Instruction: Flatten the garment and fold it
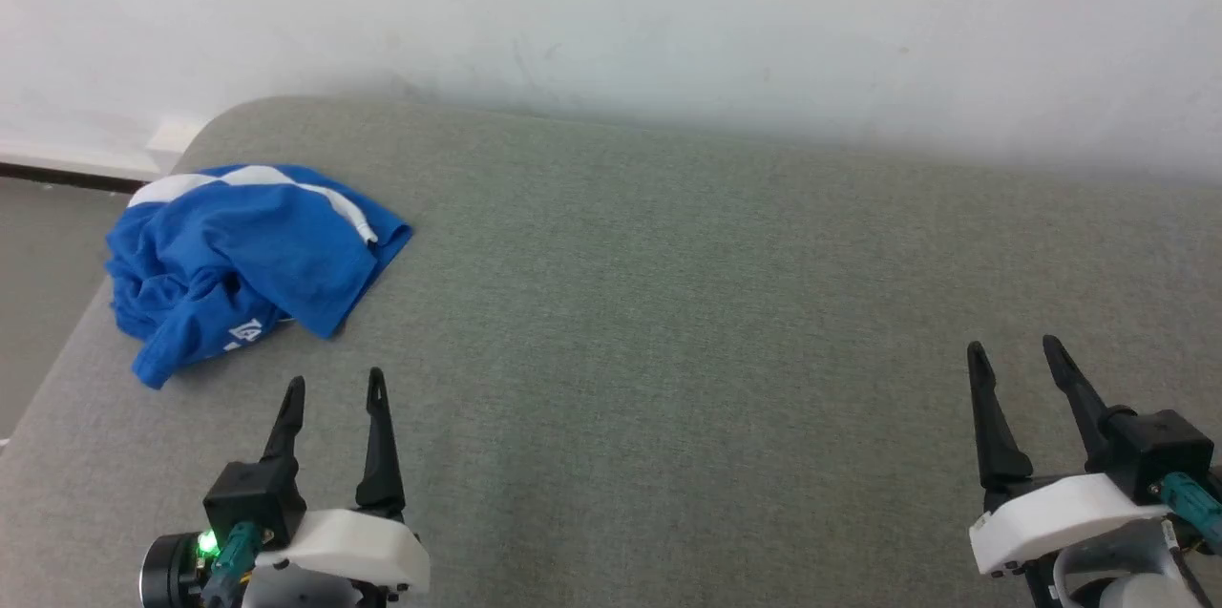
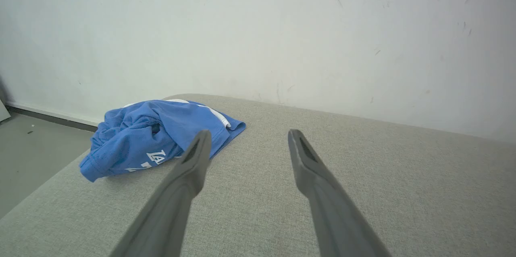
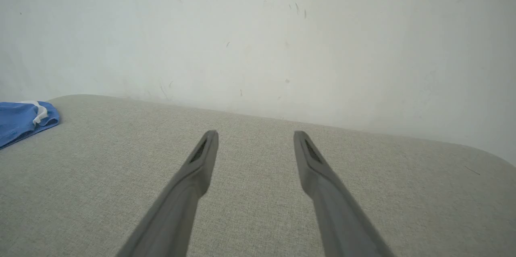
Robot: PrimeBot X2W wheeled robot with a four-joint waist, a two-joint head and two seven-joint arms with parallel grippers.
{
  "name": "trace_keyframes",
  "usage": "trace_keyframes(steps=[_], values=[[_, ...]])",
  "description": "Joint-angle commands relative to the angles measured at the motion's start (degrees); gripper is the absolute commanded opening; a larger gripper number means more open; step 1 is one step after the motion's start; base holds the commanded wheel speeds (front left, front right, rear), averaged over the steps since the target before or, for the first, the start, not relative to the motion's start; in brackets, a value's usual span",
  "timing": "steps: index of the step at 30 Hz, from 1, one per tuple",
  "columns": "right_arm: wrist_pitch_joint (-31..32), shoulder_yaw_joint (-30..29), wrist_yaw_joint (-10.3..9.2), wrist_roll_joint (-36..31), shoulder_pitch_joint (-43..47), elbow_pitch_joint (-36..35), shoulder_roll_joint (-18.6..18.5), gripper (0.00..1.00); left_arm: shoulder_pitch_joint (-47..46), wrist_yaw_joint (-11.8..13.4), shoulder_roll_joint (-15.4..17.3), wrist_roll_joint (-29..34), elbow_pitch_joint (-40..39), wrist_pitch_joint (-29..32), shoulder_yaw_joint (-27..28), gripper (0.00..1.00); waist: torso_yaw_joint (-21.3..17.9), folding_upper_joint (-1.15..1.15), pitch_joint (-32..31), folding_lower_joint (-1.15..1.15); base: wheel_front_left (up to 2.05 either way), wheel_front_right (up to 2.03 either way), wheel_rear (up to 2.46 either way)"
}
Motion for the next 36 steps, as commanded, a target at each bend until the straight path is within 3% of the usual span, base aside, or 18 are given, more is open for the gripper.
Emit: trace_keyframes(steps=[1, 36], values=[[-0.6, 0.1, -0.06, 0.5, -0.4, 0.2, 0.1, 1.00, 1.0, 0.6, -0.1, -0.5, -0.3, -0.7, 0.0, 1.00, 1.3, 0.00, 0.2, 0.00, 0.00, 0.00, 0.00], [-4.7, 4.5, -0.08, -0.3, -1.4, 4.3, 0.2, 1.00, 3.2, 3.4, -0.1, -5.5, 2.6, -4.7, -1.0, 1.00, 17.4, 0.00, 0.3, 0.00, 0.00, 0.00, 0.00]])
